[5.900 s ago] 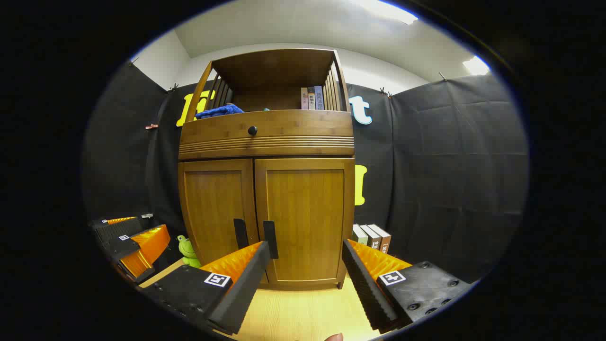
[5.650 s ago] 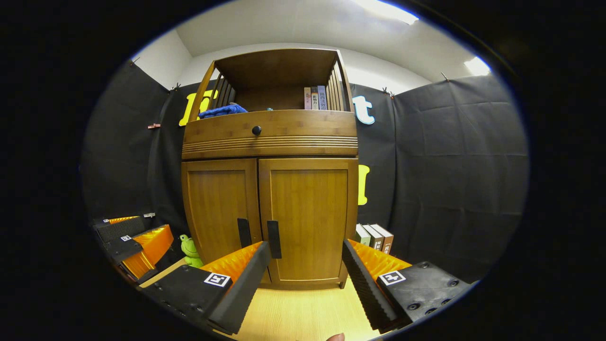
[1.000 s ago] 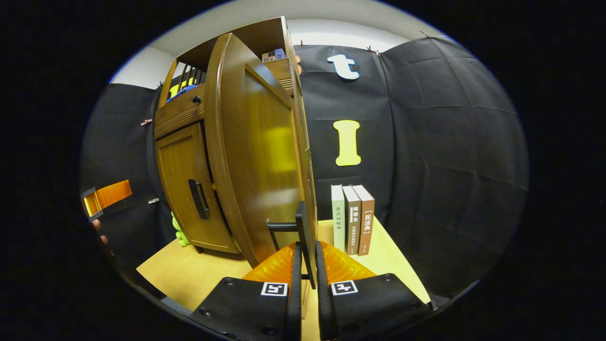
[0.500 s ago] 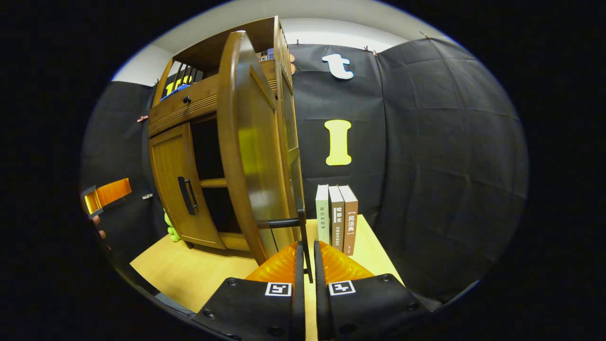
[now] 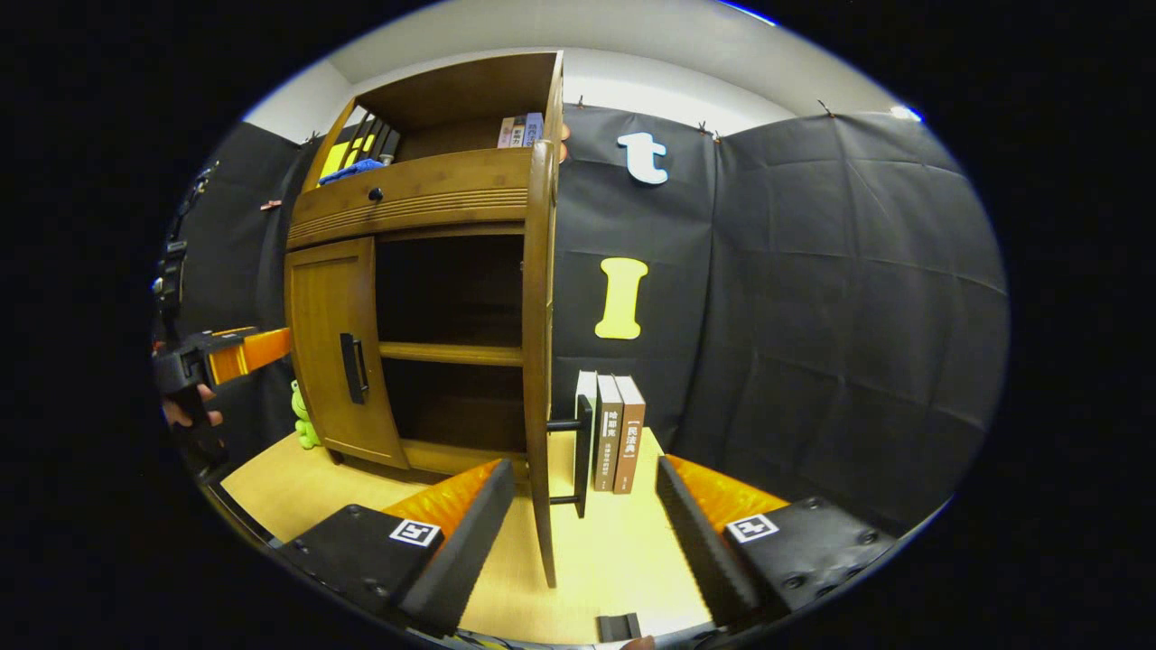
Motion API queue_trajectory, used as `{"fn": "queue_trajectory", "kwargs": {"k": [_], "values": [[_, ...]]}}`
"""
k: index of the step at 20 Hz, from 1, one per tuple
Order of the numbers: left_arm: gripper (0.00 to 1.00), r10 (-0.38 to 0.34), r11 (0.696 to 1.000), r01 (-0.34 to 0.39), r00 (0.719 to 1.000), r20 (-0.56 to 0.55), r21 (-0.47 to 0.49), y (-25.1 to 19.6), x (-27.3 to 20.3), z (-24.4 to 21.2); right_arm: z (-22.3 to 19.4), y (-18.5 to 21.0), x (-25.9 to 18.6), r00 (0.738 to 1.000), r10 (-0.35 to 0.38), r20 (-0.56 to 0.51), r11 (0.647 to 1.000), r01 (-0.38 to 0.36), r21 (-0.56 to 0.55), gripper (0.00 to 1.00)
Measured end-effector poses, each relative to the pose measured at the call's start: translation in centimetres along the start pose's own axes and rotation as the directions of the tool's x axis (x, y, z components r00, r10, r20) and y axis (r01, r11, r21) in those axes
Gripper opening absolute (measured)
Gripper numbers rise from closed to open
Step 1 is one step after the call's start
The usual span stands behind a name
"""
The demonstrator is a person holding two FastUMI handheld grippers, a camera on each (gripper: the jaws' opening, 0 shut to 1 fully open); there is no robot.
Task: Open the right door of the double-door shoe cabinet with the right hand, and open the left door with the left hand.
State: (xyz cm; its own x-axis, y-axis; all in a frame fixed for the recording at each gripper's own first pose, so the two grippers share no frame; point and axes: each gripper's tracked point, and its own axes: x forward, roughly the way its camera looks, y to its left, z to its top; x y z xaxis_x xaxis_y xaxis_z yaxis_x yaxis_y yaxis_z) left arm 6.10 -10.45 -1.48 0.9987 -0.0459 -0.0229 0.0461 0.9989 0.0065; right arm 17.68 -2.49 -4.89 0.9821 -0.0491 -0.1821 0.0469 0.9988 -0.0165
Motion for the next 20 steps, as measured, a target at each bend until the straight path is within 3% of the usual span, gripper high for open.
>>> {"fn": "queue_trajectory", "kwargs": {"k": [6,10,11,13,20], "values": [[0.95,0.023,0.999,-0.024,1.0,0.012,0.033,2.2,4.9,-2.9,2.6,4.9,-3.4,0.997,0.035,0.066,0.999,-0.037,0.023,0.97],[0.93,0.044,0.999,-0.044,0.999,-0.019,0.017,3.4,8.0,-5.5,2.5,9.2,-2.9,0.995,0.088,0.047,0.994,-0.091,0.055,1.0],[0.95,0.037,0.999,-0.037,0.999,-0.03,0.011,3.5,9.0,-6.0,2.7,9.9,-2.4,0.995,0.094,0.045,0.994,-0.096,0.056,0.94],[0.95,0.044,0.999,-0.044,0.998,-0.048,0.002,3.9,10.5,-6.8,2.9,11.2,-1.9,0.994,0.102,0.043,0.992,-0.104,0.066,0.98],[0.73,0.059,0.998,-0.06,0.993,-0.104,-0.009,3.8,17.1,-9.7,4.3,14.4,-0.7,0.988,0.134,0.073,0.986,-0.14,0.086,1.0]]}}
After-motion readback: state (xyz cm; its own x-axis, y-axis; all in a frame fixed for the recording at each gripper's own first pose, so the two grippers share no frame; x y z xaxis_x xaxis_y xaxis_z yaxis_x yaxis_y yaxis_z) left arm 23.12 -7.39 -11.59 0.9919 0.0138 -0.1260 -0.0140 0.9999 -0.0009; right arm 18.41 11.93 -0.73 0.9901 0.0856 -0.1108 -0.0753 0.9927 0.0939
